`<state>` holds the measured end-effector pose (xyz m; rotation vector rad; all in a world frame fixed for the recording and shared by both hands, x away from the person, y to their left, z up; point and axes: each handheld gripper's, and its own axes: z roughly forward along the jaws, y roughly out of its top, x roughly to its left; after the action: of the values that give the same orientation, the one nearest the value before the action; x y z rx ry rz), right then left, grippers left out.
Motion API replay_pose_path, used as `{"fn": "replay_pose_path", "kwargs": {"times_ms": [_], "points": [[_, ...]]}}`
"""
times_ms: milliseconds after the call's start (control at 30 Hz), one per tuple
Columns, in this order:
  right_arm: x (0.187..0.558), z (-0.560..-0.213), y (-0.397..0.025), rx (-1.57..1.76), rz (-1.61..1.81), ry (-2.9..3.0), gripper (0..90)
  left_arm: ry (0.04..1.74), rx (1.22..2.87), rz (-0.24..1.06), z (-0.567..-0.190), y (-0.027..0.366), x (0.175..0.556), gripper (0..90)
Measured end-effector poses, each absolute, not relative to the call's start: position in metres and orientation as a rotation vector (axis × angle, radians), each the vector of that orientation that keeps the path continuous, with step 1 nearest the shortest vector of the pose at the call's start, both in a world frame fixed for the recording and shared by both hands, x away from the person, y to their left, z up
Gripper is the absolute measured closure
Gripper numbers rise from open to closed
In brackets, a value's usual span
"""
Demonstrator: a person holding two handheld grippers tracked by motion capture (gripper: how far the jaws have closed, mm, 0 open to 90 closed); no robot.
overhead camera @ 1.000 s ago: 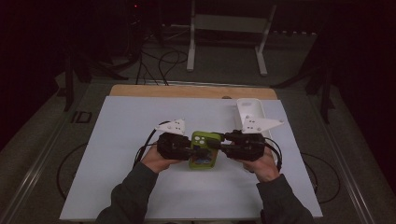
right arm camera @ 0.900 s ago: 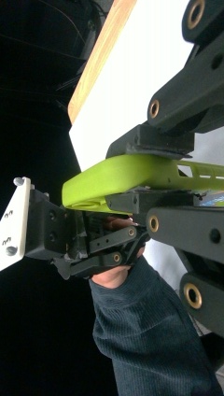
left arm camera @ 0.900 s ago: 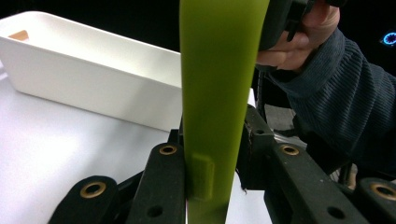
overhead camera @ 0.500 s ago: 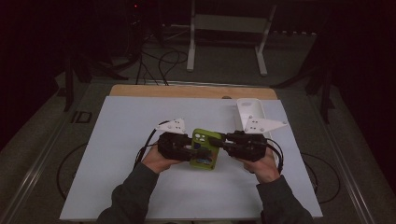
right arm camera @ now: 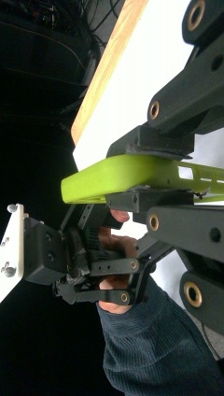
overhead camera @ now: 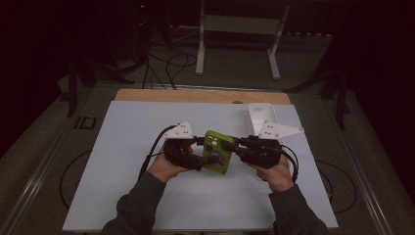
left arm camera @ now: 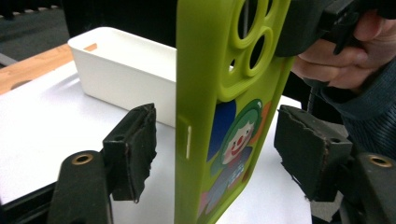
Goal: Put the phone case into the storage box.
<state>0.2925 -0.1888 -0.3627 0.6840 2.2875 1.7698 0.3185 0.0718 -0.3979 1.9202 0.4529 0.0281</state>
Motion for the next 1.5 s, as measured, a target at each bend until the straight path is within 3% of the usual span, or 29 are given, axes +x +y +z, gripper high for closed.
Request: {"fn": "replay_pose_path", "kwargs": {"times_ms": [933,1500], "points": [[0.294,-0.357,-0.205,0.740,1.849,2.206,77.4,0.464,1.901,0.105,-0.397,0.069,0.311,19.4],[0.295,-0.351,-0.214,0.724,1.907,2.192,77.4,0.426,1.923,0.064,-0.399,0.066,0.309,22.2]]}}
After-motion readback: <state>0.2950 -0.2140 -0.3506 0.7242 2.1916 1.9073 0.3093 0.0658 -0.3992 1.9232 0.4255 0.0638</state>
